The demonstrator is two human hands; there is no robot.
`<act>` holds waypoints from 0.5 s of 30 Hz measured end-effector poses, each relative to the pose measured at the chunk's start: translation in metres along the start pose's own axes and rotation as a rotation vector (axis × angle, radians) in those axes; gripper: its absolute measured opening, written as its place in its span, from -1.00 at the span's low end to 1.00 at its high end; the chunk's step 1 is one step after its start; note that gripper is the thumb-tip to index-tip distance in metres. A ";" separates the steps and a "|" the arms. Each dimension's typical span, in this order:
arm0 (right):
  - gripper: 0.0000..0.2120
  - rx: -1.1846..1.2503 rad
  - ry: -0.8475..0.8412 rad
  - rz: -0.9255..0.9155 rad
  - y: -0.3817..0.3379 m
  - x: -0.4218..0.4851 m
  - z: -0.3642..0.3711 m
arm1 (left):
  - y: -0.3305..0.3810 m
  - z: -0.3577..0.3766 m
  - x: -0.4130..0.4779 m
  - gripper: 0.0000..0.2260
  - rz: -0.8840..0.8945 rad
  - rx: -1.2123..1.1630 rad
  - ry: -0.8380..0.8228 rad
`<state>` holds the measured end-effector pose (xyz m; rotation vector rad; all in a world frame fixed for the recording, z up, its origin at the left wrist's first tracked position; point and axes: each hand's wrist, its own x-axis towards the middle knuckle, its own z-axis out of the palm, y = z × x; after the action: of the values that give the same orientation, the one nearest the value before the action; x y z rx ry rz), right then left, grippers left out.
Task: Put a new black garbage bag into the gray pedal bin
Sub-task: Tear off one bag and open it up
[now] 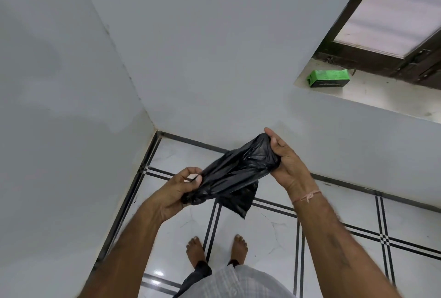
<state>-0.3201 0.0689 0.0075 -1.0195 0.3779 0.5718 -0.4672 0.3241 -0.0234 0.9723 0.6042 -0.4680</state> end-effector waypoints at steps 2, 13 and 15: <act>-0.74 -0.068 -0.002 -0.049 -0.002 0.003 -0.004 | -0.004 -0.006 -0.001 -0.67 -0.061 -0.048 0.007; -0.66 -0.280 0.122 -0.077 0.038 0.000 -0.027 | 0.032 0.003 0.006 -0.81 0.214 -0.723 0.285; -0.63 -0.210 0.176 -0.055 0.037 0.004 -0.032 | 0.023 0.000 0.005 -0.88 0.229 -0.496 0.199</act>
<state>-0.3405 0.0569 -0.0351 -1.2833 0.4504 0.4805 -0.4497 0.3351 -0.0123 0.6042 0.7343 -0.0084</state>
